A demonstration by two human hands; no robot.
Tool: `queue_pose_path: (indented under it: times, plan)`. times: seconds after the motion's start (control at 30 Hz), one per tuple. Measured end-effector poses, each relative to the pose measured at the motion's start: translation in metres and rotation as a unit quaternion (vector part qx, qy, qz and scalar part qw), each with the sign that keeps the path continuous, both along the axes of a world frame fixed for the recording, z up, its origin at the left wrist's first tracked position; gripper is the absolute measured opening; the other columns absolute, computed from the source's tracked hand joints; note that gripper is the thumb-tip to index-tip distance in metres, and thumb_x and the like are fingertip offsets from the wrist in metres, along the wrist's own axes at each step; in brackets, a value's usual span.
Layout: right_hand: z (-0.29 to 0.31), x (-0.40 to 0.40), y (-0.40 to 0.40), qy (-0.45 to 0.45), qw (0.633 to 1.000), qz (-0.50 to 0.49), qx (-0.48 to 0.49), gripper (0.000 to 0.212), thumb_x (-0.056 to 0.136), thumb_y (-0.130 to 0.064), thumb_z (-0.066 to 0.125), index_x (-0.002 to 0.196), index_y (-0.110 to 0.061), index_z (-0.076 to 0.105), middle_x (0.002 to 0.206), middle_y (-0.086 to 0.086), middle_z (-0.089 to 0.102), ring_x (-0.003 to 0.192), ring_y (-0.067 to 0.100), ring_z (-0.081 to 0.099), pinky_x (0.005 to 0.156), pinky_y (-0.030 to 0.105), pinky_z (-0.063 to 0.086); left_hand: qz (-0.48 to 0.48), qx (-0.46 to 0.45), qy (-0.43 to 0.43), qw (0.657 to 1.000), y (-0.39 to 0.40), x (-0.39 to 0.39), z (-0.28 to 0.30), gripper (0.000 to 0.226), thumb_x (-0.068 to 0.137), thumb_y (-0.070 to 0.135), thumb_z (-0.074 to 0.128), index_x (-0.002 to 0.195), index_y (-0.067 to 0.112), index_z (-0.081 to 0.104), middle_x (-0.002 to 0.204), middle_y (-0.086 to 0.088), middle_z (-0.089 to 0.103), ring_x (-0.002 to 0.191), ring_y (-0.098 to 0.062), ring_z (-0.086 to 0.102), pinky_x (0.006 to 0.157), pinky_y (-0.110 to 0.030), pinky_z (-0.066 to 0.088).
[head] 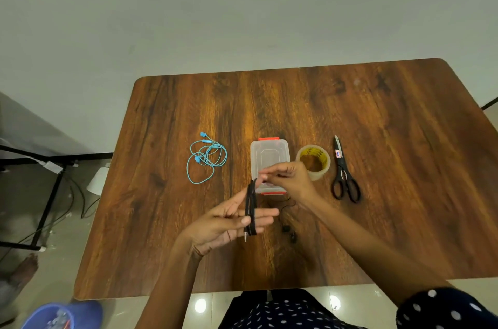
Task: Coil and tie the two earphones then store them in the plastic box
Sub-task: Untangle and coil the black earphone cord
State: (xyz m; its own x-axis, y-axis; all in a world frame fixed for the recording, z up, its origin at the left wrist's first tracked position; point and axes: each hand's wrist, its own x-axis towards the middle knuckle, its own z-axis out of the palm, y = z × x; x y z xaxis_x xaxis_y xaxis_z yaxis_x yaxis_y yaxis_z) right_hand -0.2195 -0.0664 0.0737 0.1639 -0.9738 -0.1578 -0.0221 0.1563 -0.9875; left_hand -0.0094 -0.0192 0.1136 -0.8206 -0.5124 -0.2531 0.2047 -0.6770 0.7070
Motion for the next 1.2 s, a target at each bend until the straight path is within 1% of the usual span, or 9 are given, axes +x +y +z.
queue_pose_path:
  times: [0.07, 0.17, 0.27, 0.37, 0.5, 0.63, 0.9, 1.0, 1.2]
  plan:
    - [-0.007, 0.008, 0.012, -0.028, 0.999, -0.01, 0.026, 0.015, 0.081, -0.004, 0.068, 0.095, -0.001, 0.073, 0.093, 0.016, 0.074, 0.086, 0.026, 0.07, 0.078, 0.033, 0.057, 0.044, 0.018, 0.005, 0.999, -0.003, -0.002, 0.0, 0.077, 0.083, 0.013, 0.068, 0.142, 0.03, 0.021, 0.135, -0.014, 0.055, 0.124, -0.023, 0.053, 0.093, -0.026, 0.049]
    - [-0.014, 0.022, 0.028, 0.002, 0.998, -0.038, 0.057, 0.015, 0.088, -0.002, 0.06, 0.096, -0.008, 0.072, 0.087, 0.011, 0.072, 0.065, 0.014, 0.065, 0.057, 0.021, 0.052, 0.11, 0.044, 0.007, 0.993, -0.008, -0.004, -0.001, 0.08, 0.08, 0.008, 0.07, 0.144, 0.025, 0.024, 0.135, -0.02, 0.053, 0.125, -0.026, 0.053, 0.092, -0.028, 0.051]
    - [-0.014, 0.031, 0.041, 0.103, 0.995, -0.008, -0.009, 0.019, 0.094, -0.007, 0.053, 0.087, -0.017, 0.068, 0.081, 0.002, 0.068, 0.072, 0.005, 0.061, 0.065, 0.012, 0.046, 0.186, 0.073, 0.009, 0.98, -0.015, -0.004, -0.001, 0.074, 0.082, -0.002, 0.058, 0.146, 0.019, 0.025, 0.131, -0.023, 0.055, 0.121, -0.028, 0.056, 0.086, -0.03, 0.054]
    - [-0.005, 0.034, 0.047, 0.144, 0.988, 0.031, -0.05, 0.025, 0.093, -0.012, 0.055, 0.069, -0.016, 0.058, 0.072, 0.009, 0.064, 0.072, 0.013, 0.058, 0.062, 0.013, 0.041, 0.229, 0.097, 0.001, 0.969, -0.022, -0.006, -0.006, 0.072, 0.085, -0.007, 0.048, 0.148, 0.017, 0.022, 0.13, -0.026, 0.055, 0.121, -0.03, 0.056, 0.085, -0.033, 0.056]
    - [0.003, 0.032, 0.044, 0.217, 0.968, 0.103, -0.071, 0.023, 0.093, -0.018, 0.057, 0.07, -0.022, 0.059, 0.073, 0.0, 0.064, 0.074, 0.013, 0.06, 0.066, 0.018, 0.044, 0.245, 0.082, -0.026, 0.966, -0.024, -0.008, -0.014, 0.088, 0.079, -0.001, 0.066, 0.149, 0.018, 0.016, 0.133, -0.026, 0.053, 0.124, -0.031, 0.053, 0.09, -0.033, 0.053]
    - [0.015, 0.027, 0.043, 0.272, 0.944, 0.154, -0.105, 0.022, 0.094, -0.022, 0.055, 0.073, -0.019, 0.059, 0.071, -0.006, 0.061, 0.068, 0.009, 0.058, 0.064, 0.024, 0.045, 0.276, 0.065, -0.069, 0.956, -0.028, -0.009, -0.021, 0.073, 0.089, -0.009, 0.044, 0.149, 0.021, 0.014, 0.13, -0.024, 0.056, 0.122, -0.029, 0.055, 0.094, -0.033, 0.052]
    - [0.042, 0.003, 0.018, 0.416, 0.853, 0.264, -0.171, 0.016, 0.086, -0.027, 0.066, 0.099, -0.026, 0.074, 0.095, -0.011, 0.072, 0.079, 0.002, 0.061, 0.058, 0.01, 0.034, 0.141, -0.068, -0.246, 0.957, -0.018, -0.019, -0.017, 0.074, 0.089, -0.007, 0.053, 0.147, 0.022, 0.017, 0.127, -0.013, 0.061, 0.115, -0.019, 0.061, 0.096, -0.032, 0.05]
    - [0.052, -0.007, -0.001, 0.383, 0.853, 0.317, -0.156, 0.012, 0.081, -0.023, 0.071, 0.092, -0.024, 0.076, 0.09, -0.011, 0.072, 0.071, -0.004, 0.055, 0.065, 0.013, 0.042, 0.065, -0.098, -0.226, 0.967, -0.013, -0.023, -0.007, 0.062, 0.09, -0.008, 0.053, 0.14, 0.023, 0.032, 0.126, -0.008, 0.063, 0.116, -0.019, 0.061, 0.097, -0.029, 0.048]
    - [0.063, -0.021, -0.025, 0.261, 0.905, 0.308, -0.132, 0.012, 0.079, -0.008, 0.073, 0.089, -0.012, 0.076, 0.083, -0.013, 0.067, 0.079, -0.002, 0.061, 0.069, 0.013, 0.047, -0.024, -0.078, -0.177, 0.981, -0.006, -0.018, -0.001, 0.068, 0.092, -0.007, 0.05, 0.143, 0.032, 0.026, 0.137, -0.01, 0.052, 0.125, -0.025, 0.053, 0.107, -0.039, 0.041]
